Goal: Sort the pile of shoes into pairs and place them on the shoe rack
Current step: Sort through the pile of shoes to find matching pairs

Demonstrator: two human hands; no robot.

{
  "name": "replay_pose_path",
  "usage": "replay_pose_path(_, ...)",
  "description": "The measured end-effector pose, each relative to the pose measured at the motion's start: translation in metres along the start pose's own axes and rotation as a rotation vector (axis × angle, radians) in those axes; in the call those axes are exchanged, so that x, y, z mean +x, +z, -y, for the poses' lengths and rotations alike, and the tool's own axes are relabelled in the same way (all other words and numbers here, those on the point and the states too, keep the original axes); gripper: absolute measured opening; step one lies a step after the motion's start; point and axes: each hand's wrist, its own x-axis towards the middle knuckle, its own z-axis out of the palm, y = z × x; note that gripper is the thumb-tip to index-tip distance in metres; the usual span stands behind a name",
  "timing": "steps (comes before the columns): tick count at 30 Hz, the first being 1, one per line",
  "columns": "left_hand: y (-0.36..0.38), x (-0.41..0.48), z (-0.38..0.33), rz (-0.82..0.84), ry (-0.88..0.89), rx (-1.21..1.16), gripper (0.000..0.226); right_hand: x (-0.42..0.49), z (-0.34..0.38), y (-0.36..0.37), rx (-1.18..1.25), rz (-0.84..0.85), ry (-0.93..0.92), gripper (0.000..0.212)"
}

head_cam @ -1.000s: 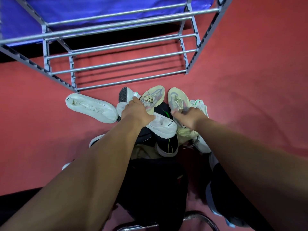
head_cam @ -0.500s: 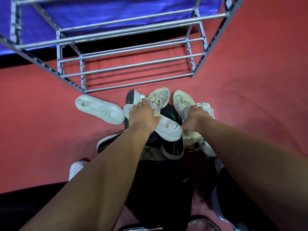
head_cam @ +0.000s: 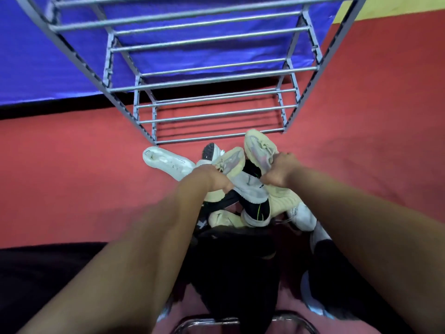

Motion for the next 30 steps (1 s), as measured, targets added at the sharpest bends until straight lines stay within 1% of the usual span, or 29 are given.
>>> replay_pose_path(2, -0.003, -0.025, 0.015, 0.007, 0.015, -0.154, 0.066, -0.025, 0.009, -0.002, -0.048, -0.033, -0.038, 0.101)
replay_pose_path(3, -0.006, -0.037, 0.023, -0.008, 0.029, -0.189, 0.068, -0.039, 0.014, -0.005, -0.056, -0.046, -0.053, 0.101)
replay_pose_path(4, -0.011, -0.048, 0.031, -0.034, 0.036, -0.2, 0.07, -0.052, 0.018, -0.008, -0.053, -0.06, -0.065, 0.094)
replay_pose_path(5, -0.018, -0.06, 0.039, -0.069, 0.043, -0.197, 0.07, -0.065, 0.021, -0.012, -0.035, -0.08, -0.072, 0.079)
replay_pose_path(7, -0.034, -0.085, 0.055, -0.138, 0.056, -0.216, 0.072, -0.09, 0.027, -0.023, 0.052, -0.123, -0.086, 0.041)
replay_pose_path(8, -0.041, -0.094, 0.064, -0.178, 0.059, -0.25, 0.077, -0.101, 0.03, -0.028, 0.082, -0.136, -0.098, 0.031)
replay_pose_path(9, -0.046, -0.104, 0.072, -0.219, 0.069, -0.288, 0.081, -0.111, 0.033, -0.031, 0.112, -0.145, -0.115, 0.031)
replay_pose_path(13, -0.048, -0.12, 0.102, -0.378, 0.126, -0.419, 0.084, -0.13, 0.046, -0.024, 0.306, -0.199, -0.206, 0.054)
replay_pose_path(15, -0.04, -0.114, 0.114, -0.411, 0.129, -0.451, 0.08, -0.131, 0.056, -0.011, 0.323, -0.191, -0.258, 0.062)
replay_pose_path(17, -0.031, -0.098, 0.122, -0.422, 0.102, -0.446, 0.091, -0.122, 0.067, 0.006, 0.295, -0.159, -0.304, 0.064)
replay_pose_path(18, -0.028, -0.085, 0.127, -0.416, 0.077, -0.422, 0.093, -0.114, 0.073, 0.015, 0.273, -0.142, -0.325, 0.063)
replay_pose_path(20, -0.026, -0.059, 0.134, -0.405, 0.05, -0.401, 0.08, -0.09, 0.085, 0.031, 0.227, -0.105, -0.35, 0.06)
replay_pose_path(22, -0.026, -0.028, 0.14, -0.364, 0.024, -0.397, 0.072, -0.06, 0.097, 0.042, 0.194, -0.064, -0.343, 0.061)
replay_pose_path(25, -0.033, 0.02, 0.141, -0.372, -0.027, -0.334, 0.075, -0.013, 0.112, 0.051, 0.15, -0.016, -0.292, 0.067)
replay_pose_path(28, -0.05, 0.067, 0.132, -0.405, -0.1, -0.234, 0.066, 0.034, 0.125, 0.052, 0.092, -0.044, -0.264, 0.075)
replay_pose_path(30, -0.063, 0.1, 0.124, -0.441, -0.105, -0.229, 0.071, 0.064, 0.136, 0.048, 0.1, -0.068, -0.248, 0.078)
